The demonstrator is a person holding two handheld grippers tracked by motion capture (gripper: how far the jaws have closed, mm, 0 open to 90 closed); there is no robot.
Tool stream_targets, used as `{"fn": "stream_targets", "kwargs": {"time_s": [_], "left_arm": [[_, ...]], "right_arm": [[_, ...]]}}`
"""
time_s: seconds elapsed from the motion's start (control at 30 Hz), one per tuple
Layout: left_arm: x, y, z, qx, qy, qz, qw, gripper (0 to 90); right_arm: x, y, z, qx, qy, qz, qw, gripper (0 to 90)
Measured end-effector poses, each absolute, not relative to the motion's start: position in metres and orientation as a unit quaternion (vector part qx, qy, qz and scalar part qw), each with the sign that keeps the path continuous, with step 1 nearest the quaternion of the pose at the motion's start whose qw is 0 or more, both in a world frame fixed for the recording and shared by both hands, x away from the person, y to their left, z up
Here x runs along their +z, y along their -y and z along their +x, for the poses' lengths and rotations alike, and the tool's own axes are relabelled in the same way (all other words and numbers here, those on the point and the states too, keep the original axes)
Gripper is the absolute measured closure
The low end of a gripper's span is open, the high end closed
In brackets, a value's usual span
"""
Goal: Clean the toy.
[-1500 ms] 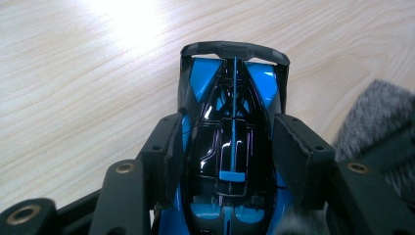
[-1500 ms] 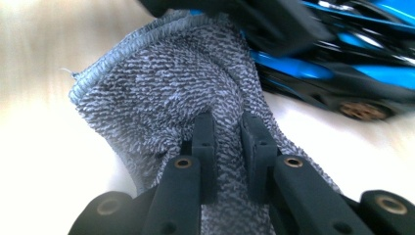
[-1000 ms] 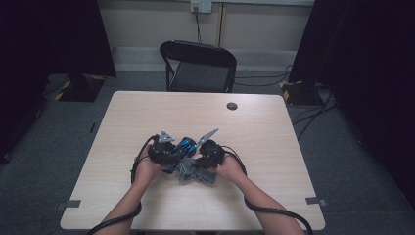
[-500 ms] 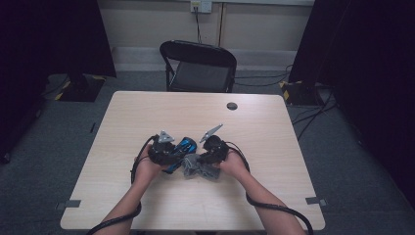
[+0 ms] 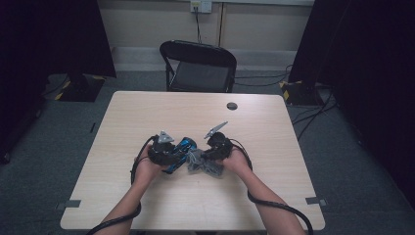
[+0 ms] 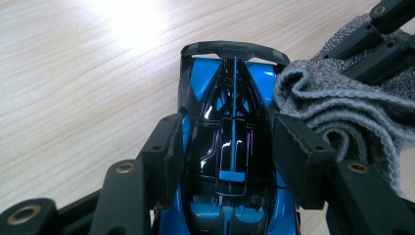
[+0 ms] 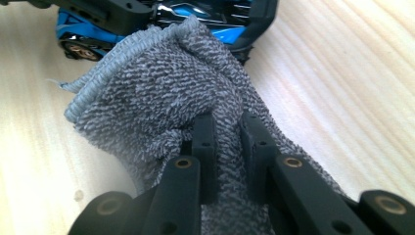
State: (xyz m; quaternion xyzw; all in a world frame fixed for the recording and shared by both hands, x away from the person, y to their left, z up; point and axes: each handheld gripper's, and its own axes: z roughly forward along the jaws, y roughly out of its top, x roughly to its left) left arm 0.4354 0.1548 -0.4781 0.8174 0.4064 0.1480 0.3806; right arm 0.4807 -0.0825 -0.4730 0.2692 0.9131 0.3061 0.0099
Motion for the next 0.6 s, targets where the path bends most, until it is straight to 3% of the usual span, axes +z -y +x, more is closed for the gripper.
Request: {"fn": "stream_targets", "kwargs": {"time_s": [0.6], "left_arm": [[-0.478, -0.155, 0.435, 0.150, -0.406, 0.817, 0.381, 46.4]], "right_arm": [[-0.470, 0.098, 0.488, 0.297, -0.904, 0.305, 0.040, 79.1]]}}
